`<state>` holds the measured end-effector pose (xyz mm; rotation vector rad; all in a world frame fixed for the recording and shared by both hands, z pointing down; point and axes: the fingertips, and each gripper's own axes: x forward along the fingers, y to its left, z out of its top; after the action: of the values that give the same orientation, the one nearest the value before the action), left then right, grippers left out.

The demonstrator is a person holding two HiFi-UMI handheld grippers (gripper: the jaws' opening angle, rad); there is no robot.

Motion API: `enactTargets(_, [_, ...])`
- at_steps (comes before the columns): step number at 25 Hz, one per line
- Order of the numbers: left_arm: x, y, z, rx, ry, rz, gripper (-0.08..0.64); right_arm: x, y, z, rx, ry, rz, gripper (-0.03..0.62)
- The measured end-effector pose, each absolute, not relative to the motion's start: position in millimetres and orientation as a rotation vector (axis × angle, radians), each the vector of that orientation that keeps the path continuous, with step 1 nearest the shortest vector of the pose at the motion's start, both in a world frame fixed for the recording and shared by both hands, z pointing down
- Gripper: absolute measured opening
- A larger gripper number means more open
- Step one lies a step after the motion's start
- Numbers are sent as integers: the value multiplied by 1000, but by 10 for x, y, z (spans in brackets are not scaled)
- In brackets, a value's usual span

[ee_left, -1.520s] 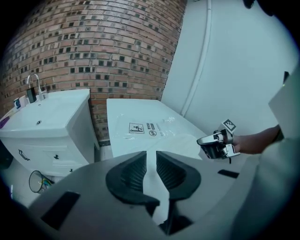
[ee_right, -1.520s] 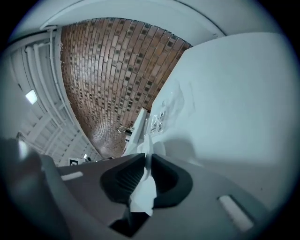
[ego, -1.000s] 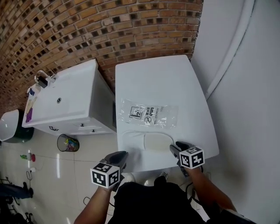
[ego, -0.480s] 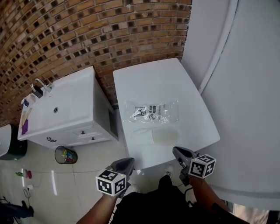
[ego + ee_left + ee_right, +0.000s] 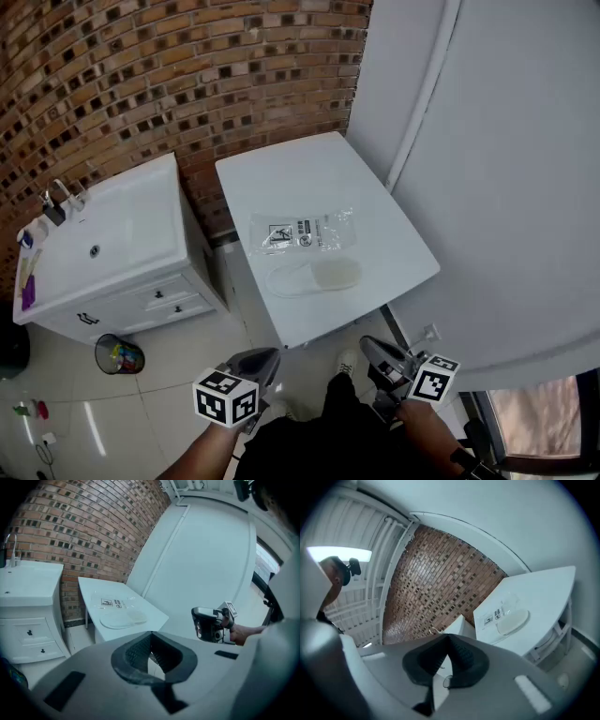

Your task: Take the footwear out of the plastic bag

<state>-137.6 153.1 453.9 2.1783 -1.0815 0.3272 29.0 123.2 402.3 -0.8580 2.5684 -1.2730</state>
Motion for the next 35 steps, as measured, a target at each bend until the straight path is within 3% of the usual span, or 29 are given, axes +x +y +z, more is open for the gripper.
enactTargets(19, [-1221,1714,4343,2204,-1088,302,6,440,1579,4011,-1064,2870,-1118,0])
enactTargets(25, [-1051,1559,4247,2195,-1150,290,6,398,1398,3945,-987,3173,-860,0])
enactTargets(35, [-692,1451,4286,2173,-1142,366,6,476,1140,3906,-849,3219,-871,0])
